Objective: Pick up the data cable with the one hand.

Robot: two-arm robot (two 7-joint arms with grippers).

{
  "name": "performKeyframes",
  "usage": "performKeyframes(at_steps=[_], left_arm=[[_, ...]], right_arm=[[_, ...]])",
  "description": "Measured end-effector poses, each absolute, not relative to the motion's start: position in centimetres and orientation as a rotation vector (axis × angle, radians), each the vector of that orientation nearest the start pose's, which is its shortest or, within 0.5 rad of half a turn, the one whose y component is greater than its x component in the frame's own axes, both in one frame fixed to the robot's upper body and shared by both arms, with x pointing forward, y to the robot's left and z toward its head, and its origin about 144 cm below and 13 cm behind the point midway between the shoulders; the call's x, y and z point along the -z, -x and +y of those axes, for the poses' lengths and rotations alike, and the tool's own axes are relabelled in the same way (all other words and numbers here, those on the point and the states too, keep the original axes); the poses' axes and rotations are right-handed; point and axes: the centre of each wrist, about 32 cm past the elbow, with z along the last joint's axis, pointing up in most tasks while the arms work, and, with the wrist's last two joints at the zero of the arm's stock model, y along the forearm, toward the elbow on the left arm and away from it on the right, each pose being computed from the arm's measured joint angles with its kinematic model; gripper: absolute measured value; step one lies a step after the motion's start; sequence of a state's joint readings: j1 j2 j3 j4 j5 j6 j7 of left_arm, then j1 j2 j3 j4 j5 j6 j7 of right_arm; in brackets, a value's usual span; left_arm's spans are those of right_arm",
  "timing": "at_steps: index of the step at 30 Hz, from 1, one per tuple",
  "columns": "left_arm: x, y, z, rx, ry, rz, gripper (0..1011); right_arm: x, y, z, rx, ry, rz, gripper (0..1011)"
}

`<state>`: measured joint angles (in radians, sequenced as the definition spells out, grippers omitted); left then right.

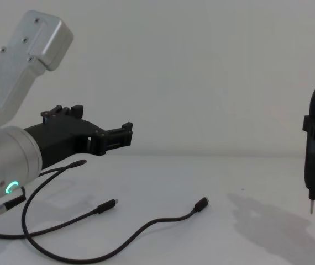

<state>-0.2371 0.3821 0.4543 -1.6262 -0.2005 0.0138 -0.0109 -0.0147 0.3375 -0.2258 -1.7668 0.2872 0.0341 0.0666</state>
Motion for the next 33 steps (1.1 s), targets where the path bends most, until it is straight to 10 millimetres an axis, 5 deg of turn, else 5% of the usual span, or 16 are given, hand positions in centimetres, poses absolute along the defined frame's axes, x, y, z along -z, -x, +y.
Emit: performKeyframes(at_steps=[33], left_arm=[[-120.44,-49.2,19.84,-1.124,-0.061,-0.268,1001]], right_arm=[[-118.87,-44.33,-23.71,1.229,-0.026,-0.075,275]])
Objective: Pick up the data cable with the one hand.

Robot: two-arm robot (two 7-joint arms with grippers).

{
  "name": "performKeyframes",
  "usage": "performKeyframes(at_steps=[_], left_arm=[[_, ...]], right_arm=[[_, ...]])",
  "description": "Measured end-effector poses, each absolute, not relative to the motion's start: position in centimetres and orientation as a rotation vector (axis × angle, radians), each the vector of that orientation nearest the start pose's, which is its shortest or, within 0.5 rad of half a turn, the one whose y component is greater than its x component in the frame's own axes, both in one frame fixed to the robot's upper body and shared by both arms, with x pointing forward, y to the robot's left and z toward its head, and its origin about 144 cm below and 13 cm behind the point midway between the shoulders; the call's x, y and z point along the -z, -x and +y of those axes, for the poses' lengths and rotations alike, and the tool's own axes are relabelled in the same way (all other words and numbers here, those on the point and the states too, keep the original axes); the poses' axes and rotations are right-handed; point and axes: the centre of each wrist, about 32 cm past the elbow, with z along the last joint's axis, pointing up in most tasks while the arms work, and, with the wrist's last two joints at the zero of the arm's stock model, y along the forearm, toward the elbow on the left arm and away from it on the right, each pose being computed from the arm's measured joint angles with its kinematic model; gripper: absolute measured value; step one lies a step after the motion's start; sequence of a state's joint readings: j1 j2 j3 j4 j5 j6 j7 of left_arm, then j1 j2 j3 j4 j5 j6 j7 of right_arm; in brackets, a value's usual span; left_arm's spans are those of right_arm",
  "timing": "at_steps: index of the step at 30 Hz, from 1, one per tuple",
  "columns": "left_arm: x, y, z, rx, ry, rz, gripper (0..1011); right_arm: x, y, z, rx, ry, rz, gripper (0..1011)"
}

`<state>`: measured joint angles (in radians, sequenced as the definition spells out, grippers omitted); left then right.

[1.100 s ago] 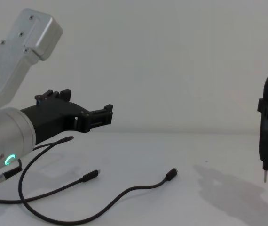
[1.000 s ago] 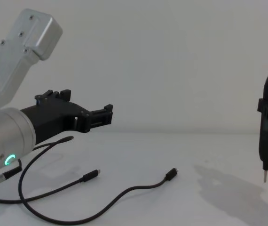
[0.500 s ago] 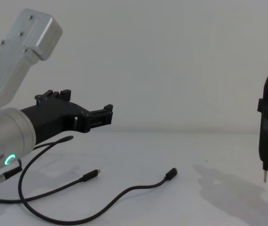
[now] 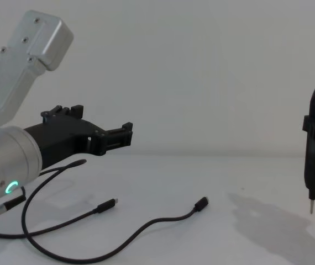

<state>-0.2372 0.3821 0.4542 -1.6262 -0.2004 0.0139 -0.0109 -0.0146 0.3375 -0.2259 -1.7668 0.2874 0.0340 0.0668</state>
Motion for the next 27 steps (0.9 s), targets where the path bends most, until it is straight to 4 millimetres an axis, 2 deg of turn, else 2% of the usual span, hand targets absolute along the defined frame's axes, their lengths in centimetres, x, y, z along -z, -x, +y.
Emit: performKeyframes(at_steps=[16,27], left_arm=[[-120.8,-49.4,19.7,-1.105,-0.064,-0.278,1001],[-122.8,-49.7,19.1,-0.998,-0.084,-0.295,1001]], right_arm=[[-118.9,-44.3,-23.7,1.229,-0.026,-0.075,275],[-118.9,-44.3,-23.7,1.229,-0.026,-0.075,275]])
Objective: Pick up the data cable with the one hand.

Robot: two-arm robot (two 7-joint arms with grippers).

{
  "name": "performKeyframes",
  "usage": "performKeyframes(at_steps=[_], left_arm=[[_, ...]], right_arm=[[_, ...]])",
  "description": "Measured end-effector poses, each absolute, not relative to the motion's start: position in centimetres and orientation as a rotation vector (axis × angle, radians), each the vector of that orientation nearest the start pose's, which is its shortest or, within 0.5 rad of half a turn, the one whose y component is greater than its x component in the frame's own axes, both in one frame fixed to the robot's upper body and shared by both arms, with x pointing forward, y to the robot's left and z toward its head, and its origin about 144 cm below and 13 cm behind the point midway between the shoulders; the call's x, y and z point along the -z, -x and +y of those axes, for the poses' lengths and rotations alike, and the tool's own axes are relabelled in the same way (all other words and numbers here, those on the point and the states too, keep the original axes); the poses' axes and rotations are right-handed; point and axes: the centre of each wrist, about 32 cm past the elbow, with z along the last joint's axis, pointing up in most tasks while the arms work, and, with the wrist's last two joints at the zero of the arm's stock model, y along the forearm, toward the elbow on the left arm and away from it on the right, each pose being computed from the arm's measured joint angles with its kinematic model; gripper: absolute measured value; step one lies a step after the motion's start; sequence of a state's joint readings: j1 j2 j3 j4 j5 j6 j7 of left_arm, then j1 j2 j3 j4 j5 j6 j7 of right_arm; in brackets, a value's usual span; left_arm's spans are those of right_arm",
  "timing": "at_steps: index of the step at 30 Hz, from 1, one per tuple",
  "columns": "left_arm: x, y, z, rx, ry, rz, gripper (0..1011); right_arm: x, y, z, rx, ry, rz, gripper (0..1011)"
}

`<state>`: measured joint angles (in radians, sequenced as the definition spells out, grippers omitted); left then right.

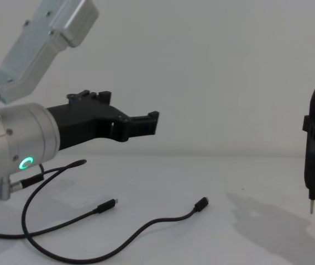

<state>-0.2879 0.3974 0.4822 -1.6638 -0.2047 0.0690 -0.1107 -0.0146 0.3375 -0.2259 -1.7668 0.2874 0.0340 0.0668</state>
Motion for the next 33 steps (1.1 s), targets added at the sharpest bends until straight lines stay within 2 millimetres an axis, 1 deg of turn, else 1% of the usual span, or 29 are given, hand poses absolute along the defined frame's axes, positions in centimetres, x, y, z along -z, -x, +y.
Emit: performKeyframes(at_steps=[6,8,16,26,33], left_arm=[[-124.1,-49.3,19.0,-0.918,-0.11,-0.258,1001],[-124.2,-49.3,19.1,-0.91,-0.116,-0.25,1001],[-125.2,-48.4,20.2,-0.842,-0.177,-0.198,1001],[-125.6,-47.7,21.6,-0.799,-0.26,-0.165,1001],[-125.5,-47.9,22.2,-0.767,-0.292,-0.139,1001]], right_arm=[[-118.9,-44.3,-23.7,1.229,-0.026,-0.075,275],[-118.9,-44.3,-23.7,1.229,-0.026,-0.075,275],[-118.9,-44.3,-23.7,1.229,-0.026,-0.075,275],[-118.9,-44.3,-23.7,1.229,-0.026,-0.075,275],[-118.9,-44.3,-23.7,1.23,-0.026,-0.075,275]])
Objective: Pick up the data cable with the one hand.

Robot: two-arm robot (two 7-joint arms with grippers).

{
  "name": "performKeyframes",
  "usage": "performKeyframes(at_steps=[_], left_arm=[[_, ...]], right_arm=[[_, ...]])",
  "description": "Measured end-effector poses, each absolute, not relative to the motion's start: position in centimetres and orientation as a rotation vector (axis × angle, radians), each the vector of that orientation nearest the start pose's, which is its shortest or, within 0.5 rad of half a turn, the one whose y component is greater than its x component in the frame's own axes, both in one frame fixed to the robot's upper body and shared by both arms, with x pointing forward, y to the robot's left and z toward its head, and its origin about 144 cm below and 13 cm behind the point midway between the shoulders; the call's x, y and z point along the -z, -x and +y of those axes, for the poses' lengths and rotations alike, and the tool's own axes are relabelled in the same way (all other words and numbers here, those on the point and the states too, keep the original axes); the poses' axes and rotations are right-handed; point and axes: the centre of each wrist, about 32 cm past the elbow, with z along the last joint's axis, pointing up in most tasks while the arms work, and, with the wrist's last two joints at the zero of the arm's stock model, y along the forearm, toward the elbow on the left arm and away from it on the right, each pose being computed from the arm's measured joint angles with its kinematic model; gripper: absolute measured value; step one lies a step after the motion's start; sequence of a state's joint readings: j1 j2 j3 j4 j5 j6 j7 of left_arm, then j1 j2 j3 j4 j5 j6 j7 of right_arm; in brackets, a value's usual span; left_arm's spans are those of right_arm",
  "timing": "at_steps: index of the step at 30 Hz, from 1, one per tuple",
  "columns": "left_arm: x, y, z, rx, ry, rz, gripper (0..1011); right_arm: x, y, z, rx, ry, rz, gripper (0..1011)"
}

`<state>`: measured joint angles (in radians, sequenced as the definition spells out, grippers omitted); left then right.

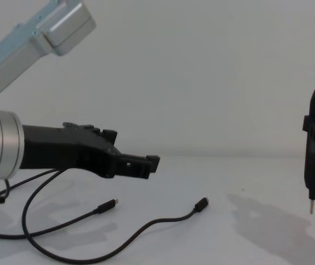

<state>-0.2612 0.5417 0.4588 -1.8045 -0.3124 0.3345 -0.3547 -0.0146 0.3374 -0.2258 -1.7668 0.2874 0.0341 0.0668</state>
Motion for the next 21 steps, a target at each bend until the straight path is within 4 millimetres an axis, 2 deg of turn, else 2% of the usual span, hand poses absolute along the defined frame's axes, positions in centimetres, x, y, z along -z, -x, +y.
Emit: performKeyframes(at_steps=[8,21], left_arm=[[-125.1,-48.7,22.3,-0.722,-0.32,-0.114,1001],[-123.0,-50.0,21.7,-0.665,-0.385,-0.061,1001]], right_arm=[[-118.9,-44.3,-23.7,1.229,-0.026,-0.075,275],[-118.9,-44.3,-23.7,1.229,-0.026,-0.075,275]])
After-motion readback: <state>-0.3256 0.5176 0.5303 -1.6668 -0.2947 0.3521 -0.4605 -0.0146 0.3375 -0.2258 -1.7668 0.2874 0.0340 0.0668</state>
